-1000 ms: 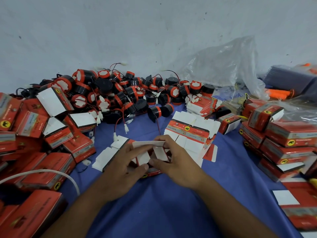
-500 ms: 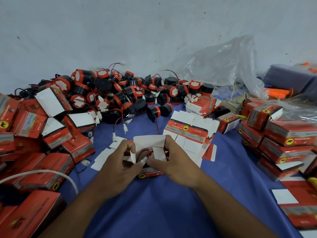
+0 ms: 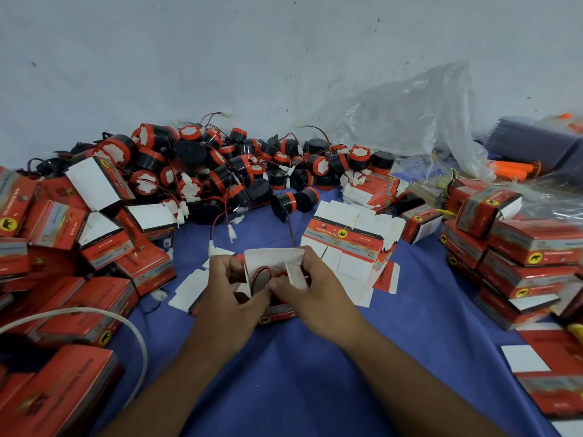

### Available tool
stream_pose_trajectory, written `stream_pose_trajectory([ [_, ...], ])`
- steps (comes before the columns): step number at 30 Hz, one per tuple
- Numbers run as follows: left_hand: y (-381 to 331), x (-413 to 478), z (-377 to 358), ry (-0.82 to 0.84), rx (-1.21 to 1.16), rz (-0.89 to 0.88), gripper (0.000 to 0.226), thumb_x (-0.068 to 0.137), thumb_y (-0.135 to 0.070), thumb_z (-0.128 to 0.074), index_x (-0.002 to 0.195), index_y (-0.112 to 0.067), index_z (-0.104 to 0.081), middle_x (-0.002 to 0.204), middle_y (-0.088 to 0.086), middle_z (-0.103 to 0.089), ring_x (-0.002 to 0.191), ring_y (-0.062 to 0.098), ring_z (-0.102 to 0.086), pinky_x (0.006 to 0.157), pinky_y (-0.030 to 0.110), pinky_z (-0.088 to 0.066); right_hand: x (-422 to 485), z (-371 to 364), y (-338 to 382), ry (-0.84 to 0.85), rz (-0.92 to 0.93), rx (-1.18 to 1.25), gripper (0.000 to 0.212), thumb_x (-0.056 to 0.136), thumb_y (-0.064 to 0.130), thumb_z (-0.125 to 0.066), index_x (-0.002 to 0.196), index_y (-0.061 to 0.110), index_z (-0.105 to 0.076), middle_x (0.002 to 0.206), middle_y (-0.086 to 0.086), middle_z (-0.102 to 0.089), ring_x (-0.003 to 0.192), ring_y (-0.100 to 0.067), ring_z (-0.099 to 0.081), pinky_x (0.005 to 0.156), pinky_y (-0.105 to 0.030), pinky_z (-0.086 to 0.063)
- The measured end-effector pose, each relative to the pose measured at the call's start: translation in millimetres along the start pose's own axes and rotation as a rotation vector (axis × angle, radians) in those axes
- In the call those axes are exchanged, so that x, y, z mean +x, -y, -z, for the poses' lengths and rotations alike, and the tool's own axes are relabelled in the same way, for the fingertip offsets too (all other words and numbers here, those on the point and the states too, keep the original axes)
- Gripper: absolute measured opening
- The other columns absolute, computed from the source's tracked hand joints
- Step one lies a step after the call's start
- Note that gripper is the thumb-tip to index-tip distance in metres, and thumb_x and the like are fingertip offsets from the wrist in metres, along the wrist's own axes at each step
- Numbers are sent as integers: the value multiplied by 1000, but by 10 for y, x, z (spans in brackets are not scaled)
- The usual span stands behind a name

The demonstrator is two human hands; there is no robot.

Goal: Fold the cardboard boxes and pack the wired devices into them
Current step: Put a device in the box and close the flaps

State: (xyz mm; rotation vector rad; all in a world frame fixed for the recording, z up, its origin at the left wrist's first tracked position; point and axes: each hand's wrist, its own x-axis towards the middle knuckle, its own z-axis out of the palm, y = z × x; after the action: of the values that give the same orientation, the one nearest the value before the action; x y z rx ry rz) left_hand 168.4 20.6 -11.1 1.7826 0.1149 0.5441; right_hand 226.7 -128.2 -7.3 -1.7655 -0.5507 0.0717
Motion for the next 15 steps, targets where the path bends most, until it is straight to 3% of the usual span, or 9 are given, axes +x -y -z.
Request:
stream_pose_trajectory([
  [2,2,0,-5,-1,12,-41,28,84,-16,-77,89,-26,-51,76,-19,-59,65,-1,-55,55,14,-46,1,-45,-8,-34,-9,-23,23,89,22,-72,105,30,-57,94,14,-68,90,-9,-65,83,-40,-57],
  [4,-5,-1,-5,-10,28,-66,23,85,-15,-75,94,-28,-58,88,-16,-62,81,0,-60,62,14,-50,1,-61,-16,-49,-17,-24,26,88,21,-73,105,30,-55,94,15,-68,90,-8,-66,82,-39,-58],
  [6,-14,0,-7,-5,84,-112,30,87,-8,-72,101,-32,-64,102,-13,-64,96,-3,-59,69,10,-49,2,-57,-16,-53,-13,-14,28,88,22,-73,107,31,-55,97,18,-69,92,-5,-66,82,-35,-58],
  [9,-12,18,3,66,141,-143,48,85,5,-65,103,-40,-68,108,-13,-62,101,-7,-58,71,5,-46,-14,-54,-24,-30,-2,5,29,88,26,-75,110,28,-55,101,15,-69,96,-6,-66,85,-34,-57],
  [12,-2,45,37,111,205,-169,49,87,-2,-64,102,-49,-66,108,-18,-59,103,-11,-56,74,2,-44,-29,-17,-22,43,16,53,31,92,27,-70,119,25,-55,110,11,-68,106,-9,-65,94,-38,-55],
  [15,23,39,62,180,248,-189,34,86,-18,-66,105,-47,-68,110,-19,-56,108,-6,-55,81,7,-46,-23,56,14,99,-55,208,26,95,33,-58,120,26,-62,114,5,-71,109,-14,-67,99,-42,-54],
])
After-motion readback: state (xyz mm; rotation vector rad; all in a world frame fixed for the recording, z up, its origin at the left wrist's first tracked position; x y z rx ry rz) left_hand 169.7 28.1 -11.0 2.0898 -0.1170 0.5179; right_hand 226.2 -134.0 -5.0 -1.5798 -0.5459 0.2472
